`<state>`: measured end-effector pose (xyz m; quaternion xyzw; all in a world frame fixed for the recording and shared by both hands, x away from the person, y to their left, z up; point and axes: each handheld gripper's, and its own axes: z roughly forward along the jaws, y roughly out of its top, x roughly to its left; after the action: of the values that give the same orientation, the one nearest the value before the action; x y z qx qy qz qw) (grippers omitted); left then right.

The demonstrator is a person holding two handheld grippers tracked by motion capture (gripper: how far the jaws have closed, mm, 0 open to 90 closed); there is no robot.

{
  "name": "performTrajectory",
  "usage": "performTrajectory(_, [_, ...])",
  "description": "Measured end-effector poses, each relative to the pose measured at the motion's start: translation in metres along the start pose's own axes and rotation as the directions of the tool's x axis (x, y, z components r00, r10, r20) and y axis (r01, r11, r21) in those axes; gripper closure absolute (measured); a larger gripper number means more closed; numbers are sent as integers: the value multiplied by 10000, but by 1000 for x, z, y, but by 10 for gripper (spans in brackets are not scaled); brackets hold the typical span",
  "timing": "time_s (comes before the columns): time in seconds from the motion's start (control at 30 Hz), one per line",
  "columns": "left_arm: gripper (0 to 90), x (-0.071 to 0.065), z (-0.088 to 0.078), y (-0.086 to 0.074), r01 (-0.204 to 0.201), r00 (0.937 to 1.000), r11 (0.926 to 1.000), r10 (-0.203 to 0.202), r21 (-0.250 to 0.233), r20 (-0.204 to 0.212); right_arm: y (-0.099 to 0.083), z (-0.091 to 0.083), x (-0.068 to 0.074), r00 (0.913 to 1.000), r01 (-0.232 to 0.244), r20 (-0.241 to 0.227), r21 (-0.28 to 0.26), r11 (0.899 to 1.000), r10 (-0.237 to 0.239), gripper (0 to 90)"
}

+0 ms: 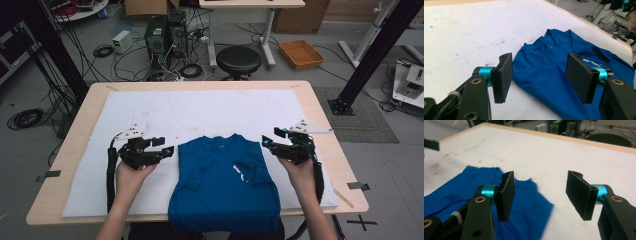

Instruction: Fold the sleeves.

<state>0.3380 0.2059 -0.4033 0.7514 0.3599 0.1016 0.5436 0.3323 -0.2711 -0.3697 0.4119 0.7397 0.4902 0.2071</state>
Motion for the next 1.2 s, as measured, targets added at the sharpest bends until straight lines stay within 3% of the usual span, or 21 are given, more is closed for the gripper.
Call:
performTrajectory(0.17, [384, -3, -2, 3, -250, 9994, 9996, 246, -161, -223, -6, -17, -21, 9979, -433, 475, -296, 9986, 447, 394])
performTrajectory(0.3, [383, -3, -3, 3, -312, 9991, 9993, 305, -216, -291, -7, -22, -30, 9973, -513, 500, -476, 9976, 537, 374])
performTrajectory(1.2, [382, -6, 0, 3, -604, 9973, 9980, 595, -200, -435, -7, -16, -32, 9964, -692, 466, -446, 9966, 713, 309])
